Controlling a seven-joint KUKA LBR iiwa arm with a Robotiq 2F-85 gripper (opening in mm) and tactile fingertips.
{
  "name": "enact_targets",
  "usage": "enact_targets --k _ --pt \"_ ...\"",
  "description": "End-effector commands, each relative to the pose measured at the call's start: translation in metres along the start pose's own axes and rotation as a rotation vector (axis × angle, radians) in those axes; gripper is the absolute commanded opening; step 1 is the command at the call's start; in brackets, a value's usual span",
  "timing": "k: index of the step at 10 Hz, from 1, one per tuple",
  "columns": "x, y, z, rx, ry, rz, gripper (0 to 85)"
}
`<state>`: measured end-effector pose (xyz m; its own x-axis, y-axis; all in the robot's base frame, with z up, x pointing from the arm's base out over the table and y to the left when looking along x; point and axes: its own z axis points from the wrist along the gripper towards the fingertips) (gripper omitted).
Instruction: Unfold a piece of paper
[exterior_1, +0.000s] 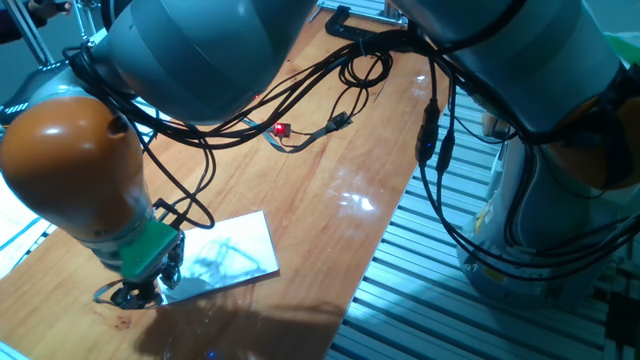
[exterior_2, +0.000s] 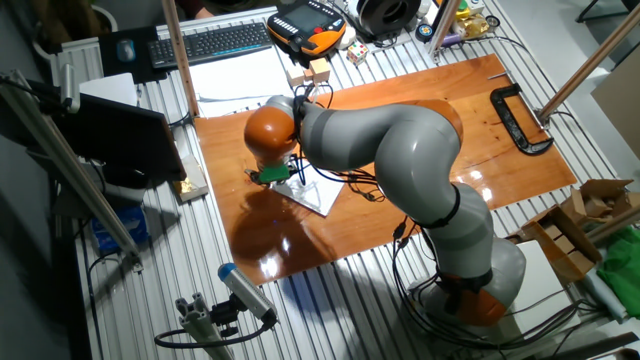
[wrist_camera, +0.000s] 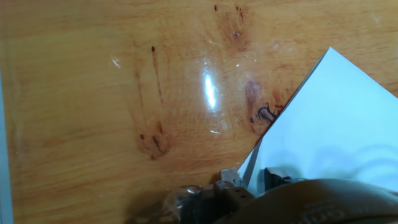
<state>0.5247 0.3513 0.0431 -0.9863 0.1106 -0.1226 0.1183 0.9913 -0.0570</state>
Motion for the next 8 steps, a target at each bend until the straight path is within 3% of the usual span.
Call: enact_targets --k 1,4,8 --pt "0.0001 -0.0001 -0.0003 0.001 0.000 0.000 26.3" --pt "0.0005 -0.0005 0.0000 0.002 -0.005 -0.010 2.0" --pt "-0.0011 -0.0010 -0.0028 0.001 -0.007 0.001 2.0"
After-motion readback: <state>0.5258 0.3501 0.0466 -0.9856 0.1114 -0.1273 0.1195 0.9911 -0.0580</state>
